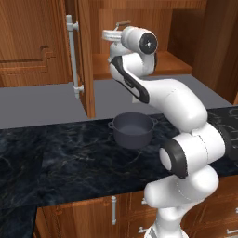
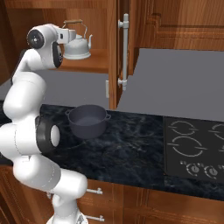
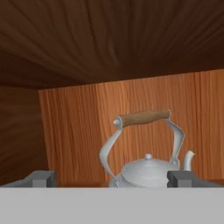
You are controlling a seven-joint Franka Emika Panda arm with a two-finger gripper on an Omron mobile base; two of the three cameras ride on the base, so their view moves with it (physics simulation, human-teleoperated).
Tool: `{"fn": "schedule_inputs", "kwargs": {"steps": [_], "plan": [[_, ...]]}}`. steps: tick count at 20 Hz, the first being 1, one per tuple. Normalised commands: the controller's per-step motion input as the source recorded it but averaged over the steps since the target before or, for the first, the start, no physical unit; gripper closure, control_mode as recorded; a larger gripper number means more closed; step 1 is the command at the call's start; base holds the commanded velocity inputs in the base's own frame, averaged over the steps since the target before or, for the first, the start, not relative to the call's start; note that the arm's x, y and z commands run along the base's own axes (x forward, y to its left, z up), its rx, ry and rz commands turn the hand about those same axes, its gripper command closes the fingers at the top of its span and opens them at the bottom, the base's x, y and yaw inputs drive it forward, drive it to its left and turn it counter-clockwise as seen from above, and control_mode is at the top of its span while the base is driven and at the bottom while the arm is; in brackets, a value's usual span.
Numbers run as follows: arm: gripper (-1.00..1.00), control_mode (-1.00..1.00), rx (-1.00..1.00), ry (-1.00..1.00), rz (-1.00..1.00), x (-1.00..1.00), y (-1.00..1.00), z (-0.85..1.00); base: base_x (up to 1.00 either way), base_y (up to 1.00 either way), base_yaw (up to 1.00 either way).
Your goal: Pick the kettle from the cabinet and place it on a stove burner. Then pick the pot from the counter and place it on another stove burner. Finally, turn both burners on.
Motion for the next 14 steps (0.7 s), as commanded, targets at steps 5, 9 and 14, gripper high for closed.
{"fn": "schedule_inputs", "kwargs": {"steps": [5, 9, 14], "plan": [[-1.00, -1.00, 0.00, 0.00, 0.00, 0.25, 0.05, 0.00, 0.00, 0.00, 0.00], [-1.00, -1.00, -0.01, 0.00, 0.00, 0.26, 0.00, 0.00, 0.00, 0.00, 0.00], [-1.00, -1.00, 0.00, 0.00, 0.00, 0.24, 0.00, 0.00, 0.00, 0.00, 0.00]]}}
